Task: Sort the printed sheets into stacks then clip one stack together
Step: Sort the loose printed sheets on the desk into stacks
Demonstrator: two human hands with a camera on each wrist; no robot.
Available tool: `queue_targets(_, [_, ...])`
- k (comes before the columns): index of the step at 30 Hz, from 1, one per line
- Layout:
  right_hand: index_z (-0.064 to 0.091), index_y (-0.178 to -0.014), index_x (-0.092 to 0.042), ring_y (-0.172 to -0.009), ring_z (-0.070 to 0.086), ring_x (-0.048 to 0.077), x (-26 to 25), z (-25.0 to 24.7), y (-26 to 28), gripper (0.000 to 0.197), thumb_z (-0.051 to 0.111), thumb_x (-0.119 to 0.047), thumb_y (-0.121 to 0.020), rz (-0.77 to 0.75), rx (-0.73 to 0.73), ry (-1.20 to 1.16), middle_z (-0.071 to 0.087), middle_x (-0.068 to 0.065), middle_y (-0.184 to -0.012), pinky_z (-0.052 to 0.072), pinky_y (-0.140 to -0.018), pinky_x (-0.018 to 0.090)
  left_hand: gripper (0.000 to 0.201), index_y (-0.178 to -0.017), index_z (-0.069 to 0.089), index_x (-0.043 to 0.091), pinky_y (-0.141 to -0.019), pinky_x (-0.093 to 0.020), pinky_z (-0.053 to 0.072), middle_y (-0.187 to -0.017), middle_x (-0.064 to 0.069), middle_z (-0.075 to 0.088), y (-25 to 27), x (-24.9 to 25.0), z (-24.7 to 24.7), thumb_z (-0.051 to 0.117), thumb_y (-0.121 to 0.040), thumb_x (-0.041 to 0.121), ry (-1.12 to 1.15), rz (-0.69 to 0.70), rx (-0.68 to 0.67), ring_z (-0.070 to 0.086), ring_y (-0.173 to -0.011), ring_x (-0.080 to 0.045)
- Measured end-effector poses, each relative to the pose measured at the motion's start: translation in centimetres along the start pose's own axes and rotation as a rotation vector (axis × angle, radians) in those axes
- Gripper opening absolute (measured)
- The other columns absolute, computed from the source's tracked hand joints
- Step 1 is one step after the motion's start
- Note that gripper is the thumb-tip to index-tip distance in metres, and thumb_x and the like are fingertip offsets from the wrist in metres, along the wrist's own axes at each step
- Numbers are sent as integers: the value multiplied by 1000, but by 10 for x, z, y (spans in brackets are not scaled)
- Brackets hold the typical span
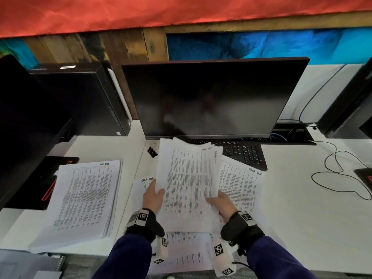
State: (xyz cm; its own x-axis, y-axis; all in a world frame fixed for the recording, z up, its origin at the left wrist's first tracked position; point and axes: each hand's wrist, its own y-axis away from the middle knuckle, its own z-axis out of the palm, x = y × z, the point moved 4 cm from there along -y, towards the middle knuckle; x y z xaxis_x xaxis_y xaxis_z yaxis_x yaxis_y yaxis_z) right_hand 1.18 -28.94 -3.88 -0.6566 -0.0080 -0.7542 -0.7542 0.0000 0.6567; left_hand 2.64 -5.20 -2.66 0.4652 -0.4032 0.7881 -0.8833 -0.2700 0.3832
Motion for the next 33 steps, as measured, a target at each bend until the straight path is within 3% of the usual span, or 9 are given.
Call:
queue_targets(4, [48,-112,4,-92,59,29,-4,-36,13,34,60,-17,-88,-142,326,-34,61,13,-100,48,-87,37,53,-147,29,10,-112,-31,29,-146,-4,40,12,29,25,46,-98,14,-26,117,-68,39,-135,-23])
queue_targets(9, [34,-142,-8,-126,40,42,13,-91,23,63,53,-33,-88,85,677,272,33,25,-141,32,-106,42,53,-141,35,15,-107,-36,37,-140,-15,33,14,44,83,50,-91,21,-354,28,-263,40,-128,-31])
queue_targets(13, [27,-144,-3,-129,36,44,24,-111,21,70,56,-31,-87,188,711,180,28,26,-145,31,-107,44,59,-143,31,19,-112,-41,27,-143,-14,26,13,47,101,50,-88,28,-465,-39,-284,27,-134,-34])
queue_targets(18, [45,-122,-3,-101,61,41,53,-113,-28,73,68,-31,-58,89,564,-55,60,22,-118,51,-91,52,56,-135,34,13,-99,-25,37,-135,-10,33,13,48,106,57,-85,11,-101,-94,-251,44,-110,-21])
queue_targets(21, [46,-118,0,-98,61,43,61,-110,-46,43,53,-11,-77,71,512,-117,59,24,-109,52,-86,53,61,-140,26,10,-92,-26,41,-120,-5,46,18,45,102,55,-87,4,38,-137,-280,49,-100,-18])
queue_targets(25, [44,-116,3,-94,58,39,36,-100,-19,37,48,-8,-81,41,520,-171,54,20,-98,49,-75,42,50,-142,33,14,-95,-23,42,-133,-1,50,39,65,99,42,-94,3,-103,115,-291,56,-114,-24])
queue_targets(29, [43,-122,-7,-100,53,33,16,-104,-5,58,61,-32,-73,-6,571,-147,50,16,-107,44,-92,40,39,-135,38,17,-79,-36,57,-113,2,61,51,79,81,41,-97,8,-114,308,-222,63,-83,-17])
queue_targets(31, [42,-131,-10,-114,50,37,5,-108,0,50,54,-31,-88,-51,667,-21,51,20,-121,37,-100,45,45,-141,33,20,-86,-32,54,-125,7,52,52,76,57,41,-98,11,-38,247,-168,61,-96,-12])
queue_targets(33, [47,-129,-11,-118,47,38,-9,-102,7,41,48,-29,-93,-126,675,91,51,21,-127,34,-99,44,54,-148,23,17,-109,-34,35,-145,1,38,47,60,28,42,-98,12,5,141,-70,44,-130,-20])
